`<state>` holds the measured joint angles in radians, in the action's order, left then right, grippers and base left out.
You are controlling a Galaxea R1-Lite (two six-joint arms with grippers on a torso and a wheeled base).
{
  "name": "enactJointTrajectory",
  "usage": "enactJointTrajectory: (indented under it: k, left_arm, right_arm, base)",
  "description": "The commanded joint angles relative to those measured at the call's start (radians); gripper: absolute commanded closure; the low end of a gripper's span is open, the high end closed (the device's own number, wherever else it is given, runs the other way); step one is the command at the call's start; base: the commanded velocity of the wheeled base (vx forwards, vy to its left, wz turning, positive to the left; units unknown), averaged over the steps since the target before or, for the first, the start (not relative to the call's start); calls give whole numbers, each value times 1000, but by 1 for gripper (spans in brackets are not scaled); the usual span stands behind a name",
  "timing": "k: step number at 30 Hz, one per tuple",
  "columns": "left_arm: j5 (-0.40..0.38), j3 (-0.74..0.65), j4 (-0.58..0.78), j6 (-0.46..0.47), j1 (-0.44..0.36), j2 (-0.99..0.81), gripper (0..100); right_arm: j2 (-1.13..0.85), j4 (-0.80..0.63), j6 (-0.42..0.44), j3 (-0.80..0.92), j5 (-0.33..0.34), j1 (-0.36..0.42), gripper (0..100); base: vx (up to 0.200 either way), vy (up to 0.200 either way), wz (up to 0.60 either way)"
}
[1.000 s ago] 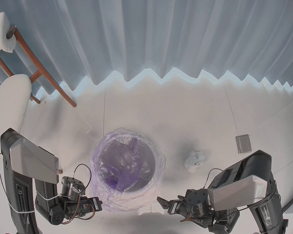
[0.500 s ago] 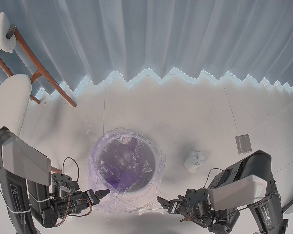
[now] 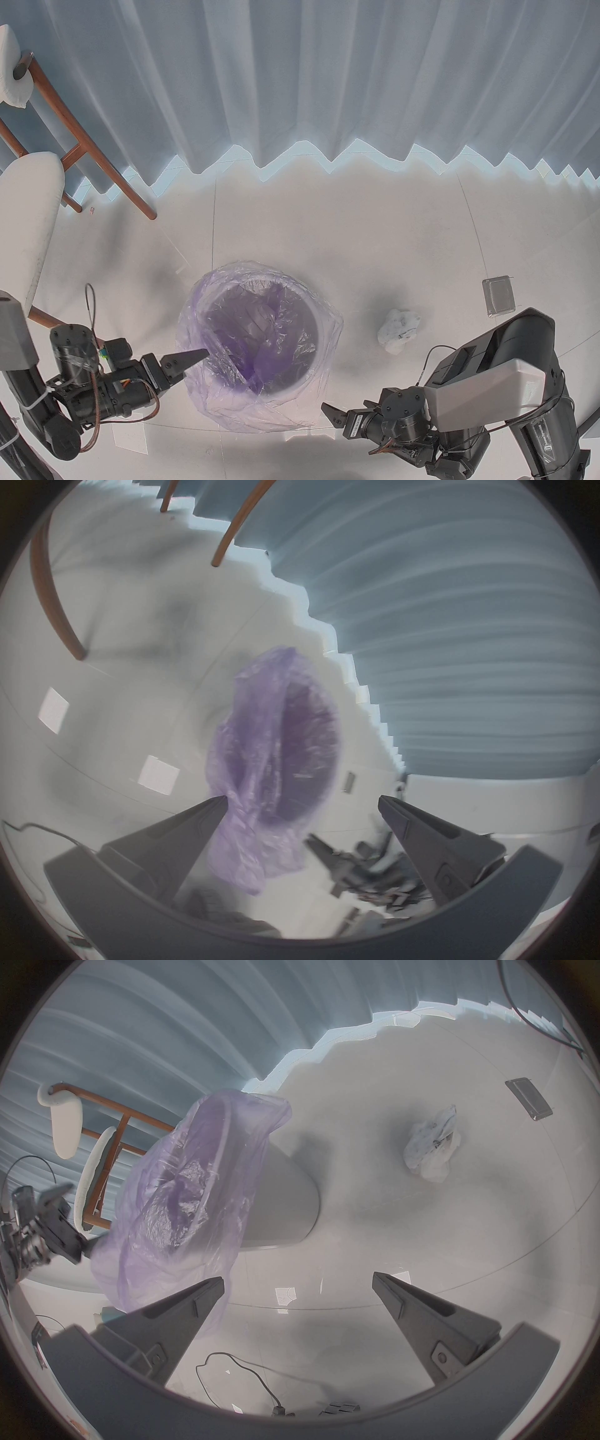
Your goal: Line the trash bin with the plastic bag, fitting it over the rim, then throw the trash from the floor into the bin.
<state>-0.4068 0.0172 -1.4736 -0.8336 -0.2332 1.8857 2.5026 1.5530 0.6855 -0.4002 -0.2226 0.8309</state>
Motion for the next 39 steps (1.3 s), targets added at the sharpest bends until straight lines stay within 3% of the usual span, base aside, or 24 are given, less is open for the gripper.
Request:
enactJointTrajectory:
  k: [1,7,11,19,23,30,36,37,39]
  left_arm:
    - [-199,17,16,-257,49,-353,0]
    - [-391,136,30,-567,207,-493,0]
    - [-520,239,36,-611,305,-447,0]
    - [-661,256,38,-614,313,-212,0]
    - [-750,191,-1,-596,299,-188,0]
    - [-753,110,-40,-550,198,-154,0]
    - [-751,90,-39,-346,186,-31,0]
    - [-727,89,-40,-256,181,18,0]
    - [-667,93,-47,-211,172,44,0]
  right_arm:
    - [2,18,0,-2,0,1,0]
    - [2,18,0,-2,0,1,0]
    - [4,18,0,-2,0,1,0]
    - [7,18,0,-6,0,1,0]
    - [7,18,0,-8,0,1,0]
    - [9,18,-1,-8,0,1,0]
    - [10,18,-1,-11,-1,1,0]
    - [12,18,-1,-15,-1,1,0]
    - [13,18,-1,-19,-6,1,0]
  base:
    - [0,0,0]
    - [0,0,0]
    - [0,0,0]
    - [0,0,0]
    - [0,0,0]
    - [0,0,0]
    - [0,0,0]
    - [0,0,0]
    - [0,0,0]
